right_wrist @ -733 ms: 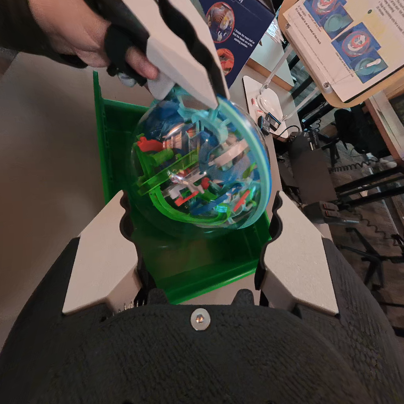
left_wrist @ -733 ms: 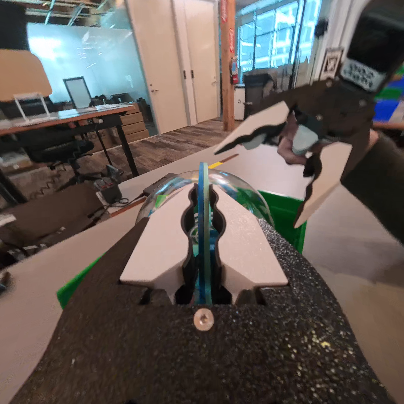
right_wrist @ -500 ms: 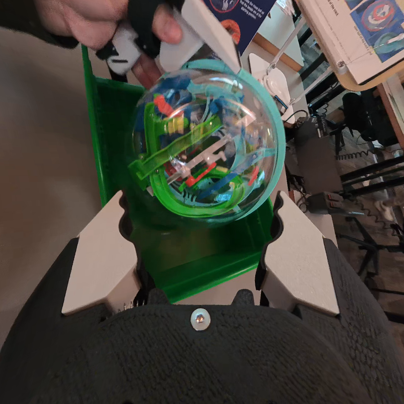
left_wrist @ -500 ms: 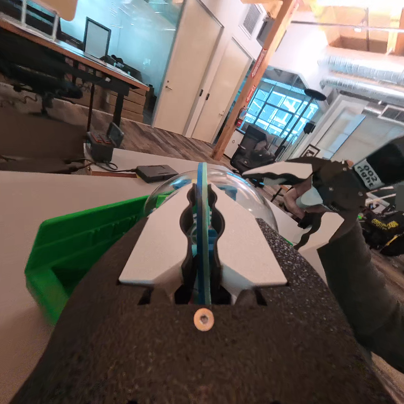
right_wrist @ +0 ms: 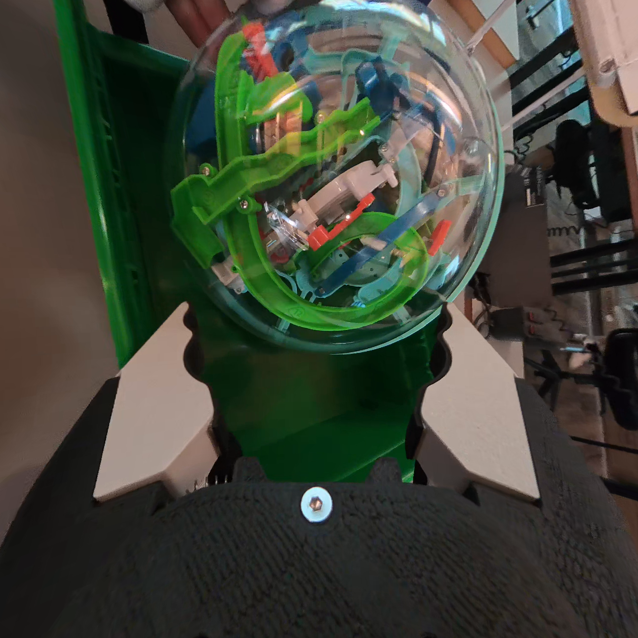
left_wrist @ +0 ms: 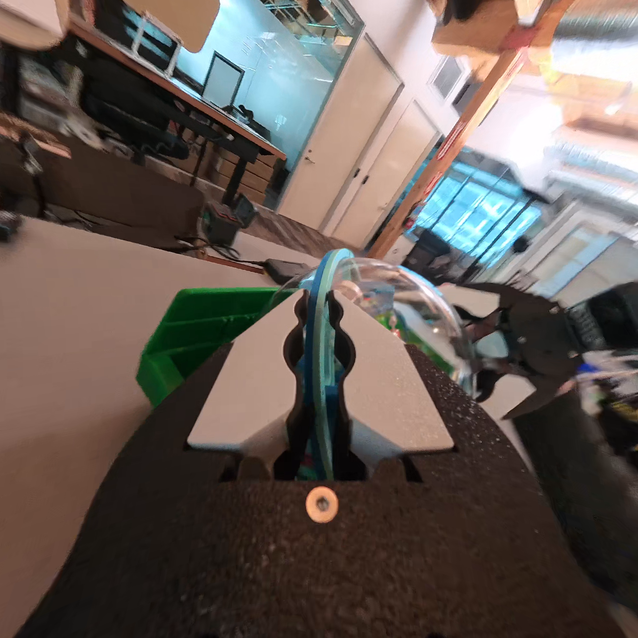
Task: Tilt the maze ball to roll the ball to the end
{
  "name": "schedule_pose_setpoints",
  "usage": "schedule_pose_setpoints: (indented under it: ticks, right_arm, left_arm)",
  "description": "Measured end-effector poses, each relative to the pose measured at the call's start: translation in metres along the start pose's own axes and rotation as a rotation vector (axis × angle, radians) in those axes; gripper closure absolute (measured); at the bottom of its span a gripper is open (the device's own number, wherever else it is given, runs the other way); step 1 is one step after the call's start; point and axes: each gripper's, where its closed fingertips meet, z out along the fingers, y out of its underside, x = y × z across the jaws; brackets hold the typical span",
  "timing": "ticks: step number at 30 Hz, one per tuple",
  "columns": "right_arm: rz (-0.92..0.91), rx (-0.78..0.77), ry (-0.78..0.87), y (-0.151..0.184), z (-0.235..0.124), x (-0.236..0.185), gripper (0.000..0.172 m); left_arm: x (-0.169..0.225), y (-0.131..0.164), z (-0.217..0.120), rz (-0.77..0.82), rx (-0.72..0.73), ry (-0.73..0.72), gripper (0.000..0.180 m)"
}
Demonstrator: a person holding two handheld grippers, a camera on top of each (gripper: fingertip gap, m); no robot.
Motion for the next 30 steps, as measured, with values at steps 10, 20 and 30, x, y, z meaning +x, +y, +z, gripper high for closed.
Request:
schedule_pose_setpoints:
  ticks: [10,20,30]
  right_arm:
    - [-0.055,0.002,0.057,-0.003,0.016,0.004,0.054]
    - [-0.052,0.015,0.075,-0.002,0.018,0.008,0.054]
    - [-0.037,0.010,0.100,0.004,0.017,0.015,0.055]
  left_arm:
    - [0.031,-0.026,-0.044,0.745,0.040,-0.038,0.141]
    - [-0.012,0.007,-0.069,1.737,-0.263,-0.050,0.092]
    - [-0.021,0.034,-0.058,2.422,-0.157,0.055,0.115]
